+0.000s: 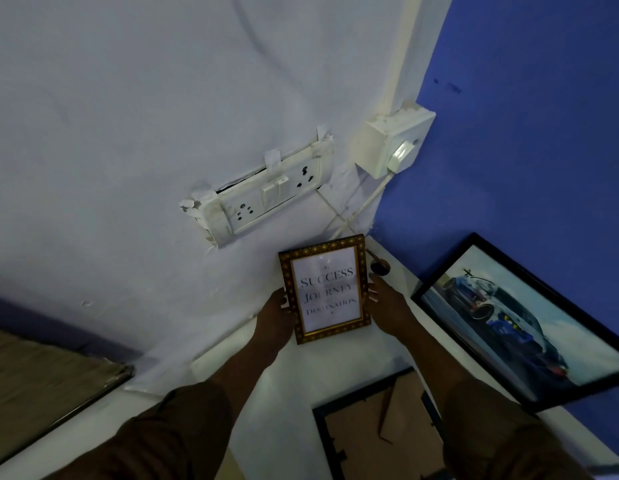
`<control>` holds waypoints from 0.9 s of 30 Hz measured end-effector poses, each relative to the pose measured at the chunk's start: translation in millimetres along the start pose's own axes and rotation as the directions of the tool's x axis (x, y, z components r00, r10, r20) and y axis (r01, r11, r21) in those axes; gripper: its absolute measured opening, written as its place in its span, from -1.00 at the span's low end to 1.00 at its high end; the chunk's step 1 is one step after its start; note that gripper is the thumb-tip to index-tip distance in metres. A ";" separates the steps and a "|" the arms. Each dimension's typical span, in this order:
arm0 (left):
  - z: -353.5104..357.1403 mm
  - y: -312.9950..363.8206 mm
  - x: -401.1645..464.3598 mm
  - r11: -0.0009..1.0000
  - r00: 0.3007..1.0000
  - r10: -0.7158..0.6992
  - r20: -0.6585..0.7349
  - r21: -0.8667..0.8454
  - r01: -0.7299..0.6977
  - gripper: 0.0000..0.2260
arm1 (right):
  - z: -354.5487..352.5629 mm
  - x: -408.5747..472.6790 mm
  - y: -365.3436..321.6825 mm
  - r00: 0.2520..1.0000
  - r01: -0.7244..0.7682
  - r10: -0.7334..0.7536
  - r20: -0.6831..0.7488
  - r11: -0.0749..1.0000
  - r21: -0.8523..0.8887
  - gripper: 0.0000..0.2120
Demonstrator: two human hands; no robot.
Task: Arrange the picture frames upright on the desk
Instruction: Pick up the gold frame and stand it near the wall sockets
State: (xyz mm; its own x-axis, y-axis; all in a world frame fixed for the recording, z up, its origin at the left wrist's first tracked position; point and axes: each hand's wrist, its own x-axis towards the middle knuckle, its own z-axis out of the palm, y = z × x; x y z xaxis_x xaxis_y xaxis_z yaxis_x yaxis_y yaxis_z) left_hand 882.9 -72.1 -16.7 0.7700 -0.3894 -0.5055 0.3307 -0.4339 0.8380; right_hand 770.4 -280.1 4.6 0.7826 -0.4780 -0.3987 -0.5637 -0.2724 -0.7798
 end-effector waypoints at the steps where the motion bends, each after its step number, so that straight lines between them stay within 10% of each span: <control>1: 0.5 -2.2 -0.4 1.000 1.000 0.002 0.013 -0.001 -0.002 -0.47 | 0.0 -1.9 1.3 1.000 0.010 -0.010 0.012 1.000 0.021 -0.63; 27: 15.5 -2.8 36.8 0.996 0.989 0.092 0.116 0.010 -0.094 -0.23 | -5.5 20.5 38.0 0.998 -0.028 0.038 -0.044 0.977 0.213 -0.64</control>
State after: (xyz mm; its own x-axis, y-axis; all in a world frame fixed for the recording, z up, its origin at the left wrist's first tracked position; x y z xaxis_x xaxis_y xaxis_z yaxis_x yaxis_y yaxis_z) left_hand 901.8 -97.8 -40.8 0.7290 -0.5191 -0.4462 0.2513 -0.4034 0.8799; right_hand 763.6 -304.8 -30.5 0.7486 -0.5239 -0.4064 -0.5159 -0.0753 -0.8533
